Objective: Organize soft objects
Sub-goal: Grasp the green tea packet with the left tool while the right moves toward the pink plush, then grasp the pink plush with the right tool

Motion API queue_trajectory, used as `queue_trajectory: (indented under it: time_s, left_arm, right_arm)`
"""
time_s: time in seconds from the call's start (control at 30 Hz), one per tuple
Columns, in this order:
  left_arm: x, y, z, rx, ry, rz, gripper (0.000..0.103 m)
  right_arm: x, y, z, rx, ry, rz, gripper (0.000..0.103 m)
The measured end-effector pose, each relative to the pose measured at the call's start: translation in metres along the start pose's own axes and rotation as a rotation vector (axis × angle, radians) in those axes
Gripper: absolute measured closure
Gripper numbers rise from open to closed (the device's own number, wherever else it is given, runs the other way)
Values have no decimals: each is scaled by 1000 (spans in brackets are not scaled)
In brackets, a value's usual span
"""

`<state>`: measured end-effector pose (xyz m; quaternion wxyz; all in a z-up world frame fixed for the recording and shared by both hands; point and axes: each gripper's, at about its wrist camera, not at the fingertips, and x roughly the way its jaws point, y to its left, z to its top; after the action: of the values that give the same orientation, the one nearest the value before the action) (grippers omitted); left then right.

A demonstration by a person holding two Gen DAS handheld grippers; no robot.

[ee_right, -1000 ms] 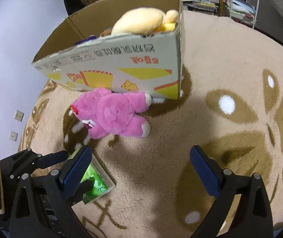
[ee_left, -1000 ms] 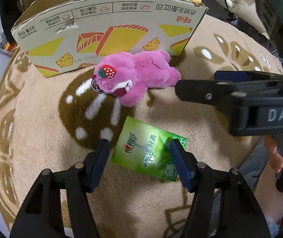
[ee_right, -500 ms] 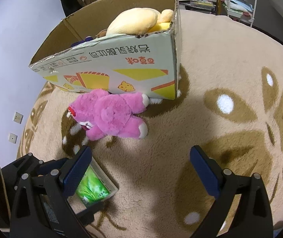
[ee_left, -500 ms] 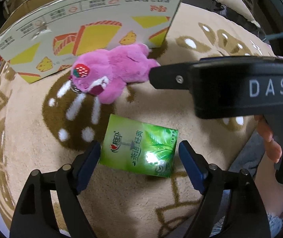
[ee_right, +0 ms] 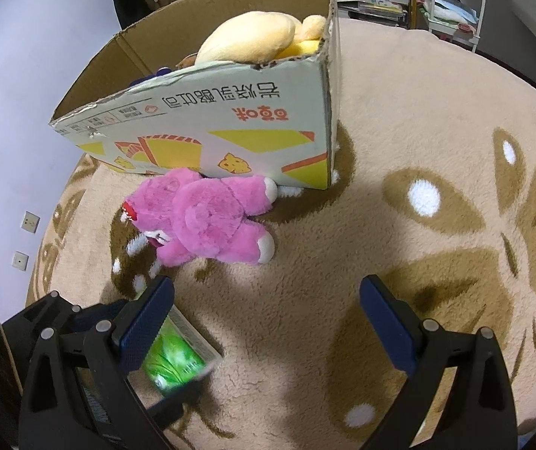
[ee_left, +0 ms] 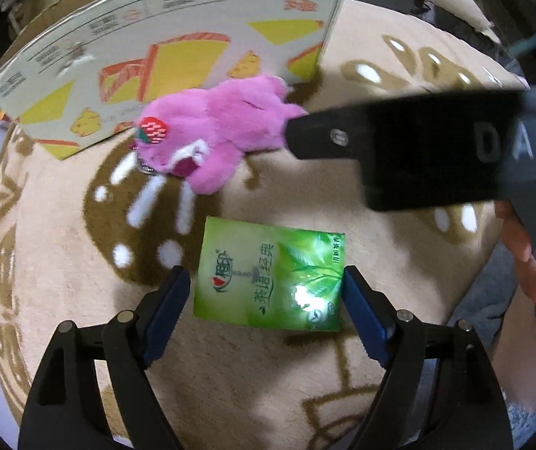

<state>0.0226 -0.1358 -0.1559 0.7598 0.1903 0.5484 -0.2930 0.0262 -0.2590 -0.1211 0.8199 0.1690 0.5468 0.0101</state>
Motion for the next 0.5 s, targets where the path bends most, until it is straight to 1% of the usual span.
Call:
queue_trajectory:
  time_s: [0.03,0.07,0.1,0.17,0.23,0.3,0.37,0.5]
  left_arm:
    - [0,4,0,-17,-4,3,23]
    - [0,9,1,-42,-8,0,29]
    - [0,12,2,-64,-8,-1,30]
    - [0,20,3,-108,-14,6,30]
    - [-1,24,3,-129,-24,28,30]
    - [-2,27,4,-146,-30,33,30]
    - [-2,31,4,-155,-33,30,30]
    - [-1,34,3,-150,-38,64,30]
  right_arm:
    - [1,1,0,-3,-4,-2,0]
    - [1,1,1,-10,-12,2,0]
    - [2,3,2,-16,-19,3,0]
    - [4,5,5,-22,-32,7,0]
    - [7,7,8,-15,-42,38,0]
    - [10,8,11,4,-49,74,0]
    - [13,9,14,20,-61,91,0]
    - [22,9,21,48,-79,112,0]
